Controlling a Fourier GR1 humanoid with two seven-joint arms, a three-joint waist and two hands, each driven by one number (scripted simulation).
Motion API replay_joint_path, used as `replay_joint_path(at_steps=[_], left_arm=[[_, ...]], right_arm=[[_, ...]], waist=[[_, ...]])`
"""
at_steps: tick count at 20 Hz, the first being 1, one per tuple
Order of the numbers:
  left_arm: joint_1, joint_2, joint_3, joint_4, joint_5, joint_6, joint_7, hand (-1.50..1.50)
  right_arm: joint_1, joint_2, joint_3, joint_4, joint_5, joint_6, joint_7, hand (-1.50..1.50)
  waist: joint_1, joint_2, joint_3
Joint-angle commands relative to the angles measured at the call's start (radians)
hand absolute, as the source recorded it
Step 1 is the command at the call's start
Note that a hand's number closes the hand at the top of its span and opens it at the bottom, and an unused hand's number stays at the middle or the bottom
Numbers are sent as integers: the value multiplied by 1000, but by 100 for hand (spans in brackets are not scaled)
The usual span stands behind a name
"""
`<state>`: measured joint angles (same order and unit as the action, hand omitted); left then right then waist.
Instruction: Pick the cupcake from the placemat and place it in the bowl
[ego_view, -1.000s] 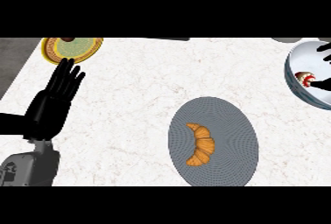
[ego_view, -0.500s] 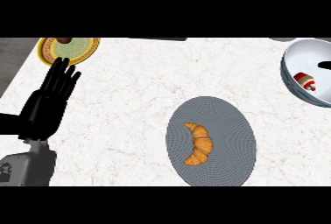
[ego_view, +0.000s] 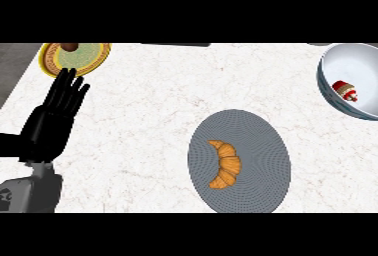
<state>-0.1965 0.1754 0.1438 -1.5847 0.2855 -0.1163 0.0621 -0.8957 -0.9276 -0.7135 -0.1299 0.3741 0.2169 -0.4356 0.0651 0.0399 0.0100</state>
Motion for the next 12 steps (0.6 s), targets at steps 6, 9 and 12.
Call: replay_joint_path(at_steps=[6,9,12], left_arm=[[25,-2,10,-4,-2,7,-6,0],[24,5,8,-31,3,8,17,0],[65,5,8,-29,11,-16,-2,0]], right_arm=[[166,-130,-54,24,-50,174,-75,-150],[186,-168,-57,28,-52,225,-62,-150],[239,-175,-52,25,-46,262,-103,-150]], waist=[[-22,-6,3],[-14,-9,4],[-10,-7,5]])
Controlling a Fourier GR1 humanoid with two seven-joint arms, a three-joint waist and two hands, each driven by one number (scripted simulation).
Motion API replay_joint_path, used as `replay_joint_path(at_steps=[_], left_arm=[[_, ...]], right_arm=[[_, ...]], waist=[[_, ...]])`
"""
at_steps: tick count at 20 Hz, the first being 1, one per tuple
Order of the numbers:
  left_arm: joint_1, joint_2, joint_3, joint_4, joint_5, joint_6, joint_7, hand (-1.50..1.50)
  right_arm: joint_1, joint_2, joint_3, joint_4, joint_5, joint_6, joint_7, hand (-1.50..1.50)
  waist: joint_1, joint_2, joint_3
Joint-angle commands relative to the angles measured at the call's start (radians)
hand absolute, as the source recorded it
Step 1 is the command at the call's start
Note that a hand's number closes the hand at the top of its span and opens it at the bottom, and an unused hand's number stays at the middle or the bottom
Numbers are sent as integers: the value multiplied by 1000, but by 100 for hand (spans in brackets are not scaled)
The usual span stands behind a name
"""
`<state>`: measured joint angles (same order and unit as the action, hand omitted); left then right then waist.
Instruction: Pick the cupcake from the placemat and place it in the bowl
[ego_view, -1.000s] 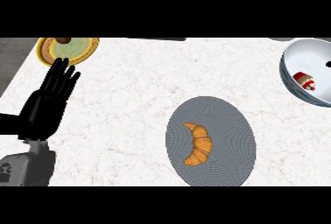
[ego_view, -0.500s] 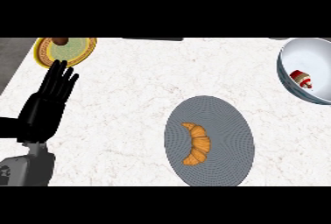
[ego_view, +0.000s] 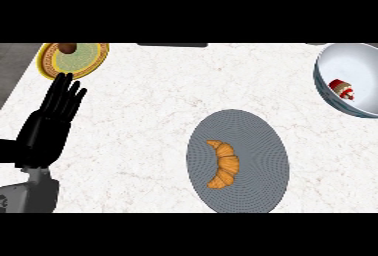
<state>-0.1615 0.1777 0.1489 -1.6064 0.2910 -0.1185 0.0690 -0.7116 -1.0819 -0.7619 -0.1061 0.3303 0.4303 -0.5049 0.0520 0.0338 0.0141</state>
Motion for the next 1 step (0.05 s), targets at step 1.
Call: replay_joint_path(at_steps=[1], left_arm=[[1,3,11,7,1,3,-5,0]], right_arm=[[74,-25,-1,0,0,64,-51,-150]], waist=[[-11,2,3]])
